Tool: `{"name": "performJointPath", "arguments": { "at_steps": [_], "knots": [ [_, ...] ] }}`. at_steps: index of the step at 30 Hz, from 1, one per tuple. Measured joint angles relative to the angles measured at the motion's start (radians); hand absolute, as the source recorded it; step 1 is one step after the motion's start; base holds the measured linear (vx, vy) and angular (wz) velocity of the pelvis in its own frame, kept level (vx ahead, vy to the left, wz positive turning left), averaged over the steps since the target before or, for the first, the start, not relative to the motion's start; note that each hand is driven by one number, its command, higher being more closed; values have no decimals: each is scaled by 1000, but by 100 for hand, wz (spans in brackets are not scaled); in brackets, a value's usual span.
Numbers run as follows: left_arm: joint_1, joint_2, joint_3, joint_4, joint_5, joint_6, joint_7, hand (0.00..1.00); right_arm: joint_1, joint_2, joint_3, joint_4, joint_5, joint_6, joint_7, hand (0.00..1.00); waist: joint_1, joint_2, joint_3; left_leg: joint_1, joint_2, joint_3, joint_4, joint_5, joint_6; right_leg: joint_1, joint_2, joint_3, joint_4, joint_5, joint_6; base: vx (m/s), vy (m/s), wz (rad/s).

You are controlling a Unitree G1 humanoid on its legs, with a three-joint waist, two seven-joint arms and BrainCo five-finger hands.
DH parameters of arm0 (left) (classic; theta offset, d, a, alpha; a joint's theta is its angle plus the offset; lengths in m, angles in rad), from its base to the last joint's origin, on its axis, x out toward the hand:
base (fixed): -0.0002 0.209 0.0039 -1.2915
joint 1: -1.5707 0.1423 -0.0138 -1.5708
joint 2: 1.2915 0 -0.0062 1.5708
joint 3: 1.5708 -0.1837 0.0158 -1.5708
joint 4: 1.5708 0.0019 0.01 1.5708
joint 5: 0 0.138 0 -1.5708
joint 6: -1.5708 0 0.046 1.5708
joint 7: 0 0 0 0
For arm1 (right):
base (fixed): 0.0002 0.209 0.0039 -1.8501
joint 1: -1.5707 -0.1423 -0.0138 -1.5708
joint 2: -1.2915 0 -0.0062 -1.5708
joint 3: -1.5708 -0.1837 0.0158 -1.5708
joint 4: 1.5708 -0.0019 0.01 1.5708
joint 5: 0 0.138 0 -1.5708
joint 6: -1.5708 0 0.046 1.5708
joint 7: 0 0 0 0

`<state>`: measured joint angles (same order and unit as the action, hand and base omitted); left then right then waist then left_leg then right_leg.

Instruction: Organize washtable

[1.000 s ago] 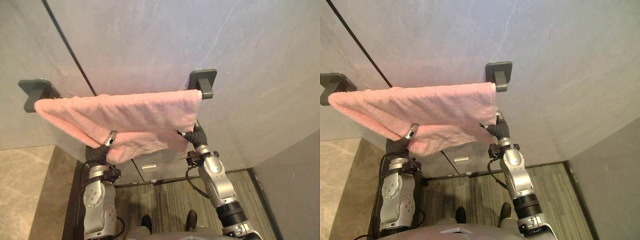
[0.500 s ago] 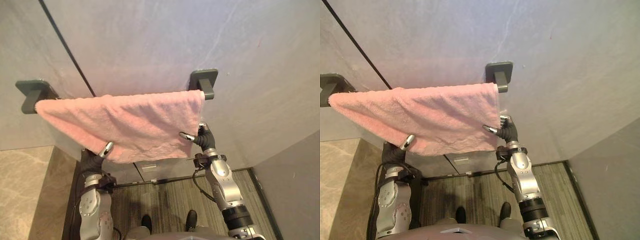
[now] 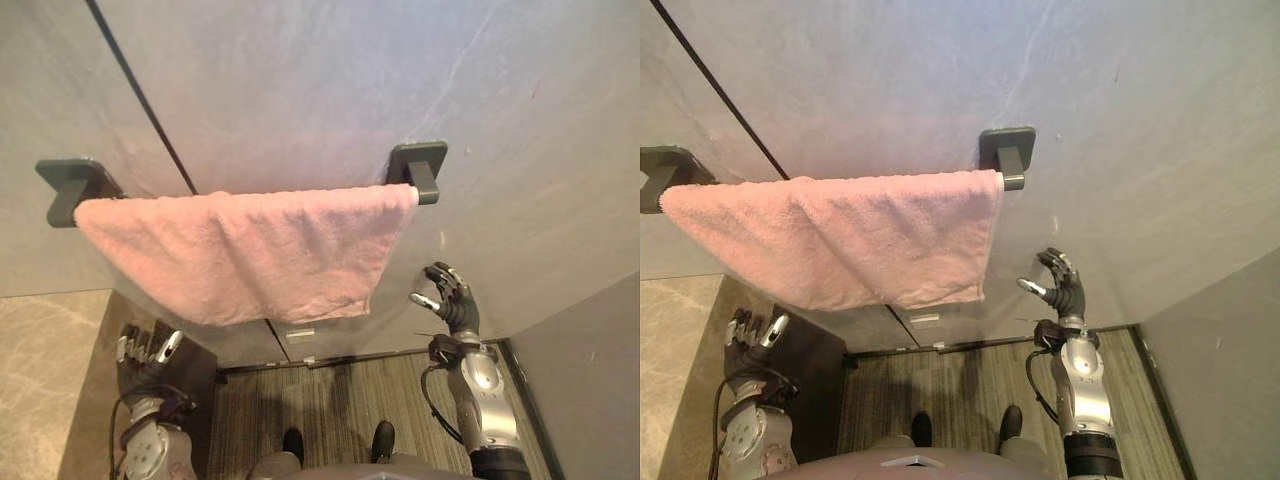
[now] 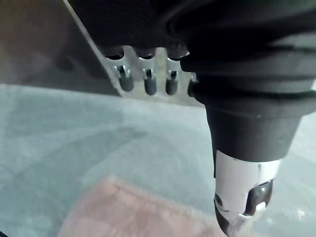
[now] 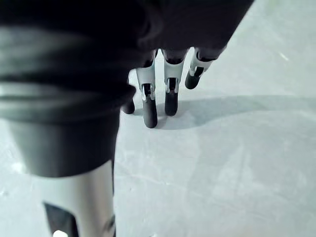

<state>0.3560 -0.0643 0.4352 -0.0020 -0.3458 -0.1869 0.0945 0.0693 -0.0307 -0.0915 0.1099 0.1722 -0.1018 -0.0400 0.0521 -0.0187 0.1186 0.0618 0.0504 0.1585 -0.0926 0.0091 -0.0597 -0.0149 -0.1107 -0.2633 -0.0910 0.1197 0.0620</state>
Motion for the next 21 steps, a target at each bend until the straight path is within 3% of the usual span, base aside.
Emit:
{"name": "performJointPath", "arguments": {
  "at_steps": [3, 10, 16, 18, 21],
  "knots": [
    [8, -3, 7, 0, -5, 0, -12, 0, 26, 1, -15, -5, -7, -1, 1, 0, 1, 1, -19, -1, 0, -1, 0, 0, 0, 0, 0, -1, 0, 0, 0, 0, 0, 0],
    [47, -7, 47, -84, -98, -9, -78, 0, 123, 1, -74, -195, -36, -21, 28, 0, -2, 2, -23, -1, 0, -1, 0, -1, 0, 1, -1, -1, 0, 0, 0, 0, 0, 0],
    [96, 9, 26, -179, -314, -35, -262, 0, 233, -38, -67, -312, -33, -55, 114, 0, -13, 3, -23, -3, 0, 1, 23, -15, 0, 5, -1, 3, 0, 0, 0, 2, 0, -2],
    [133, 49, -15, -173, -364, -34, -327, 0, 266, -78, -25, -315, -21, -70, 164, 0, -16, 3, -23, -4, 1, 5, 31, -23, 0, 8, -1, 7, 0, -1, 0, -7, 1, -9],
    [192, 185, -122, -133, -375, -25, -431, 0, 315, -180, 86, -315, 51, -71, 283, 0, -21, 4, -23, -5, 2, 7, 43, -44, -1, 15, 0, 9, 0, -15, 4, -7, -2, -4]
  ]
}}
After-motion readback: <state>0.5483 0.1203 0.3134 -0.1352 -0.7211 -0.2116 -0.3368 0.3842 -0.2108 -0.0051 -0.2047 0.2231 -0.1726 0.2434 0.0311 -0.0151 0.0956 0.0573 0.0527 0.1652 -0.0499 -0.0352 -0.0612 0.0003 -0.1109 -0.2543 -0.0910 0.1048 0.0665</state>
